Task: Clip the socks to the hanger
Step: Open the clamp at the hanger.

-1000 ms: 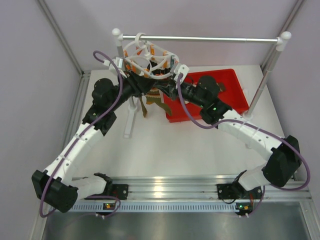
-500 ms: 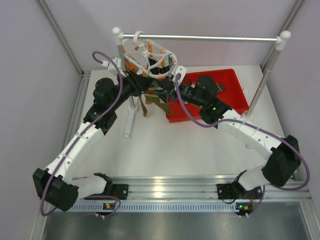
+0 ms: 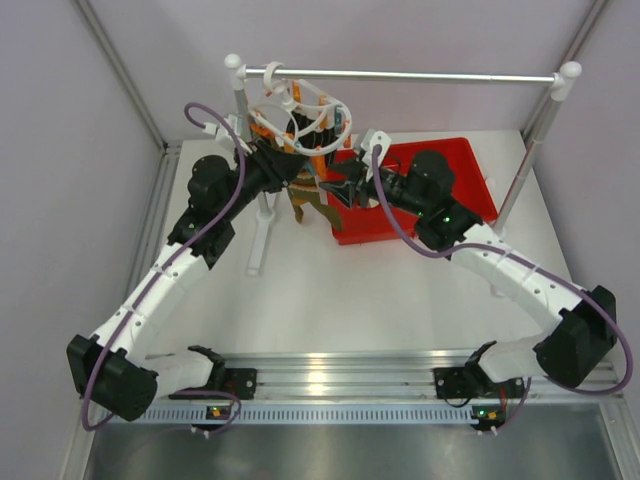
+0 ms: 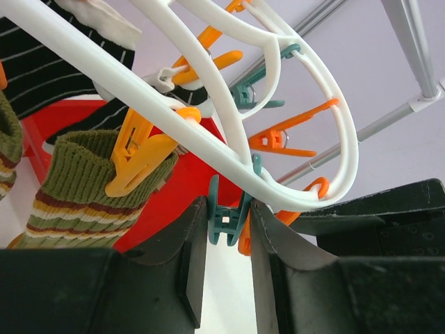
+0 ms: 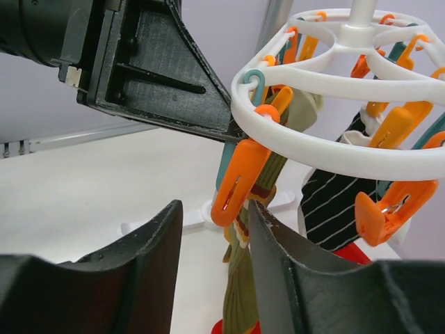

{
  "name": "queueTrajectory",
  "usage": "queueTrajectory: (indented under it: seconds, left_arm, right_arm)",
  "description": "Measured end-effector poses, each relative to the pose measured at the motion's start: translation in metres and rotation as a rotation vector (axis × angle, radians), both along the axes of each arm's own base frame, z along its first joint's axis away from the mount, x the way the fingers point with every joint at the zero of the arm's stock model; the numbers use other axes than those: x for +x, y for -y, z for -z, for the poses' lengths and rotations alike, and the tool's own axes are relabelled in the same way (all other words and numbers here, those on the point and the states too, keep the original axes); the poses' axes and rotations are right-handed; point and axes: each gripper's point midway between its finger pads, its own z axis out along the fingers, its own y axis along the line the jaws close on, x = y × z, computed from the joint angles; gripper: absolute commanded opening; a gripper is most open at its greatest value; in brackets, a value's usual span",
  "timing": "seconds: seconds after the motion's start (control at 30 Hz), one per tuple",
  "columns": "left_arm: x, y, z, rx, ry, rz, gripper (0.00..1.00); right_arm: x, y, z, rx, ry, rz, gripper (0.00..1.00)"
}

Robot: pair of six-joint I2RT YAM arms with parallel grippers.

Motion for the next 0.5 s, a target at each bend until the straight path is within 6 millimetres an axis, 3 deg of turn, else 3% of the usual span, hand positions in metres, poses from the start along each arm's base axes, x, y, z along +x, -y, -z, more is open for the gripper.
queueTrajectory:
  seconds: [0.23, 0.3, 0.33, 0.4, 0.5]
  left_arm:
    - [-0.001, 0.002, 0.000, -0.044, -0.040, 0.004, 0.00]
    - [0.000, 0.001, 0.002, -0.049, -0.052, 0.000, 0.00]
    - [0.001, 0.001, 0.003, -0.052, -0.057, -0.001, 0.00]
    - [0.001, 0.001, 0.004, -0.061, -0.068, -0.001, 0.00]
    - [0.000, 0.002, 0.003, -0.075, -0.078, 0.007, 0.00]
  right_arm:
    - [0.003, -0.012, 0.001, 0.001, -0.020, -0.044, 0.35]
    - [0.005, -0.015, 0.003, -0.002, -0.025, -0.047, 0.39]
    - [0.006, -0.015, 0.003, -0.003, -0.026, -0.047, 0.48]
    - [0.007, -0.017, 0.006, -0.005, -0.034, -0.047, 0.54]
    - [0.011, -0.018, 0.010, -0.009, -0.044, -0.039, 0.59]
